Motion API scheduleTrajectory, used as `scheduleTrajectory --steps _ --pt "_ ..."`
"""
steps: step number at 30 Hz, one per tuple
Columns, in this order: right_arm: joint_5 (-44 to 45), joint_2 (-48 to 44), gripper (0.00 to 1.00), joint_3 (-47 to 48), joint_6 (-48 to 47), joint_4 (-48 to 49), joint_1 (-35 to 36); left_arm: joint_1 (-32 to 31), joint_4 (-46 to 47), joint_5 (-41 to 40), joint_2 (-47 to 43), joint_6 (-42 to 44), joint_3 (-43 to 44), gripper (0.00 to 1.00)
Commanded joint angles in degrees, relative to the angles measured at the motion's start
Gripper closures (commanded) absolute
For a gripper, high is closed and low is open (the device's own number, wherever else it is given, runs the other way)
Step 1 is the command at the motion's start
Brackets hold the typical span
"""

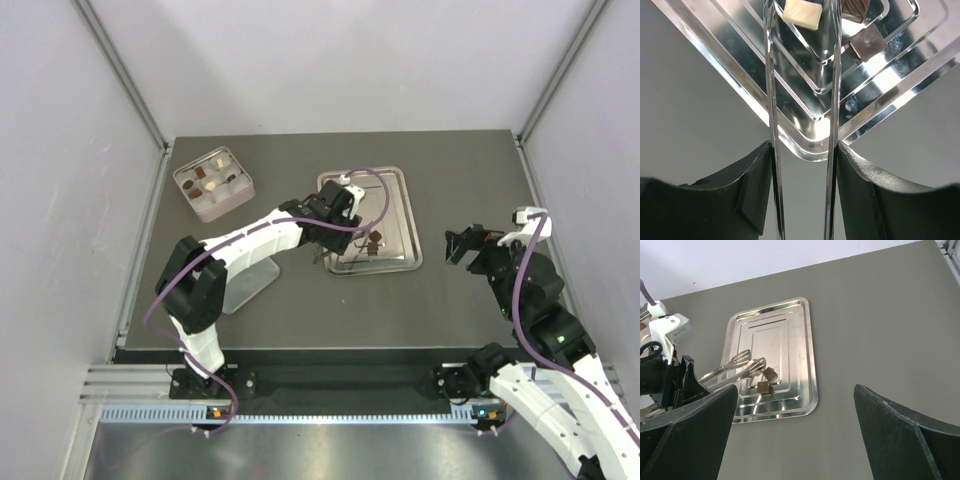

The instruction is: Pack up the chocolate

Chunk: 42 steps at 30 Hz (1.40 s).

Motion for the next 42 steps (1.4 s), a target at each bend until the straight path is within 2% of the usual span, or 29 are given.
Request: scheduleTrajectory --steps 1,28,42 --pt "1.5 -0.4 0.0 0.3 -1.0 0.7 -0.1 -0.1 3.3 0.2 0.1 0.9 -0.2 0.44" --pt "0.7 -1.0 0.0 1.9 -0.3 0.3 0.0 -0.1 2.2 1.7 -1.8 -0.1 -2.7 0.48" --pt "0.5 -1.4 0.0 1.7 0.2 0.1 -0.1 -0.1 0.8 0.8 -2.0 -0.8 -2.5 0.53"
